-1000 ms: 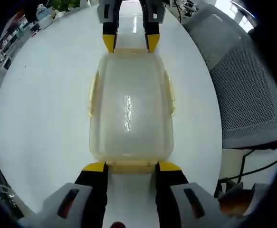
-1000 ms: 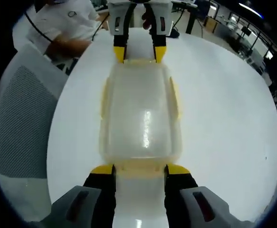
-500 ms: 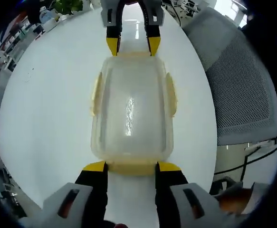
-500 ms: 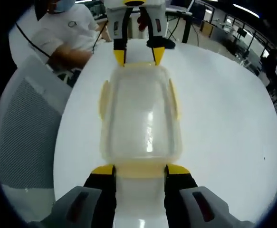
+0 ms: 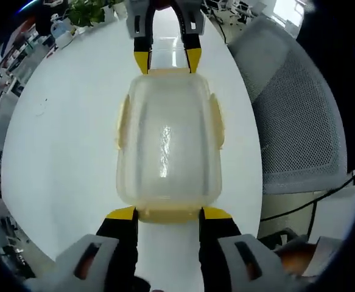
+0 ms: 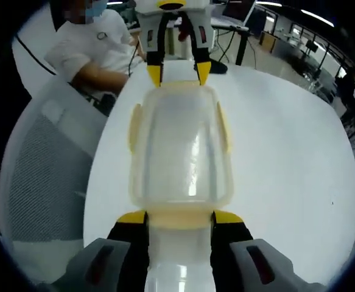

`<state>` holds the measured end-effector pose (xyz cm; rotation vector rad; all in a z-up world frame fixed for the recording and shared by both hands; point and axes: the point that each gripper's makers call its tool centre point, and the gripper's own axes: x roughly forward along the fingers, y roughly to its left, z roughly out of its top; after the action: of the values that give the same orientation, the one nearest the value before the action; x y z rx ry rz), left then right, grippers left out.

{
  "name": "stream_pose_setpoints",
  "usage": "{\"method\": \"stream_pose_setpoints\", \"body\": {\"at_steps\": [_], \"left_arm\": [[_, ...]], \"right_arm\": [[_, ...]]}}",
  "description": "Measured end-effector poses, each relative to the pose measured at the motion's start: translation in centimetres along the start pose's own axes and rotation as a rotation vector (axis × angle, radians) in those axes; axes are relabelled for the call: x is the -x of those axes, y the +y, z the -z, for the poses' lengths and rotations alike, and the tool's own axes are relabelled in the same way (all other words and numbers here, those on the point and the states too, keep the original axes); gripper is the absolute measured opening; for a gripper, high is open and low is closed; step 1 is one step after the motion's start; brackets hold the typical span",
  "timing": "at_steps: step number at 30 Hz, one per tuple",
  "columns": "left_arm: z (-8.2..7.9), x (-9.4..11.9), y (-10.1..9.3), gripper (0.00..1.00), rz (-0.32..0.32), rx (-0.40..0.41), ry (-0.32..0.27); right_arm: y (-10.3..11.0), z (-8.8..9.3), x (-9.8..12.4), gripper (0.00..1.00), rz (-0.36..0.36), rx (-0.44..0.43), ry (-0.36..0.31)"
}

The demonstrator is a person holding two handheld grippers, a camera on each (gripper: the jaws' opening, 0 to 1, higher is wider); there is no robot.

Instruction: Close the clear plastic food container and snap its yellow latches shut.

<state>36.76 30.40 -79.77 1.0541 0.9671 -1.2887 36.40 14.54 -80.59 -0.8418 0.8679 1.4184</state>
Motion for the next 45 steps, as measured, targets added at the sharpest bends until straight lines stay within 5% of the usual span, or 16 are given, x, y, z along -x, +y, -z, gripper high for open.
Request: {"method": "stream_pose_setpoints", "body": {"at_steps": [13, 20, 45], "left_arm": [[-1.5, 2.9, 1.9, 0.38, -0.012, 0.008, -0.01], [-1.9, 3.2, 2.2, 0.38, -0.01, 0.008, -0.009], [-6.4, 1.0, 1.6, 0.38, 0.021, 0.017, 0.003]], "right_arm": [[-1.9, -1.1, 3.8, 0.37, 0.005, 0.025, 0.016], [-2.1, -0.9, 4.0, 0.37, 0.006, 0.023, 0.022], [-1.5, 4.0, 5.5, 0.37, -0.012, 0.005, 0.06]]}}
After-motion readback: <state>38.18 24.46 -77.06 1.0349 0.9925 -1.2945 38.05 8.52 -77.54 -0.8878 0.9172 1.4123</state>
